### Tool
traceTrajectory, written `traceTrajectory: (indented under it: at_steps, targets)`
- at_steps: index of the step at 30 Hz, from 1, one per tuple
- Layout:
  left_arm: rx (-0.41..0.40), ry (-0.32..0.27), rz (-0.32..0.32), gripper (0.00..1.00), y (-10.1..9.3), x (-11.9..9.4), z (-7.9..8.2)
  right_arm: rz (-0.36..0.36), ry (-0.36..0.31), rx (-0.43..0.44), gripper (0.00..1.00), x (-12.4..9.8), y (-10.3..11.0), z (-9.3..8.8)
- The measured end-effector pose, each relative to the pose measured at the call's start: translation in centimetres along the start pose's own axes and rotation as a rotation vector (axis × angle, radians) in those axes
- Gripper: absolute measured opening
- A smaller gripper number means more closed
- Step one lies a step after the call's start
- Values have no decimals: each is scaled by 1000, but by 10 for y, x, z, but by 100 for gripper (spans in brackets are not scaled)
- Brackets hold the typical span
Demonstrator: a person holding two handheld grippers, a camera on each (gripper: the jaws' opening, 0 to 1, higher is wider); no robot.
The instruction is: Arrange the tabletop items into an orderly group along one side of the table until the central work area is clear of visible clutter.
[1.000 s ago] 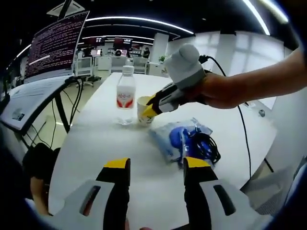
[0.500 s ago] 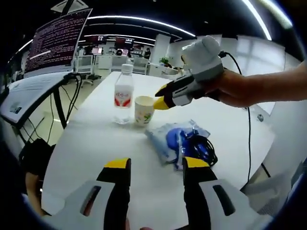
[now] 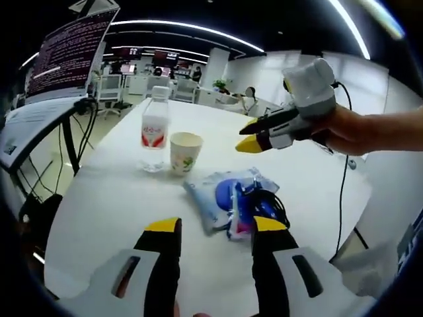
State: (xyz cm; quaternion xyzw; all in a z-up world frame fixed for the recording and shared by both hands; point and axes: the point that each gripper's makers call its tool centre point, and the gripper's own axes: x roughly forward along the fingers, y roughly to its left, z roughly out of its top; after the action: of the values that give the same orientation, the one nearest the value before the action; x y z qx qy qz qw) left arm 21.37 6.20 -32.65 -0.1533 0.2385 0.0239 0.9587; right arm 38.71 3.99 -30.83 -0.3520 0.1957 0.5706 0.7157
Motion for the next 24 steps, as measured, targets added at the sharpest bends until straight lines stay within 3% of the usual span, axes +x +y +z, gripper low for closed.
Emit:
traceTrajectory:
  at_steps: [6,14,18,24]
  targets:
    - [0,11,-27,40,-13,10,0,-22,20,73,28,-20,-1,-26]
    - [-6,34,-65,39,-31,19,-3,-46,52,235,27,-49,7,-70]
    - [-11,50,-85,38,-38,26,-6,-48,68,297,27,-52,11,-94]
    - [-11,76,-116,37,-52,37,-8,-57,77,400,27,-64,19,-114]
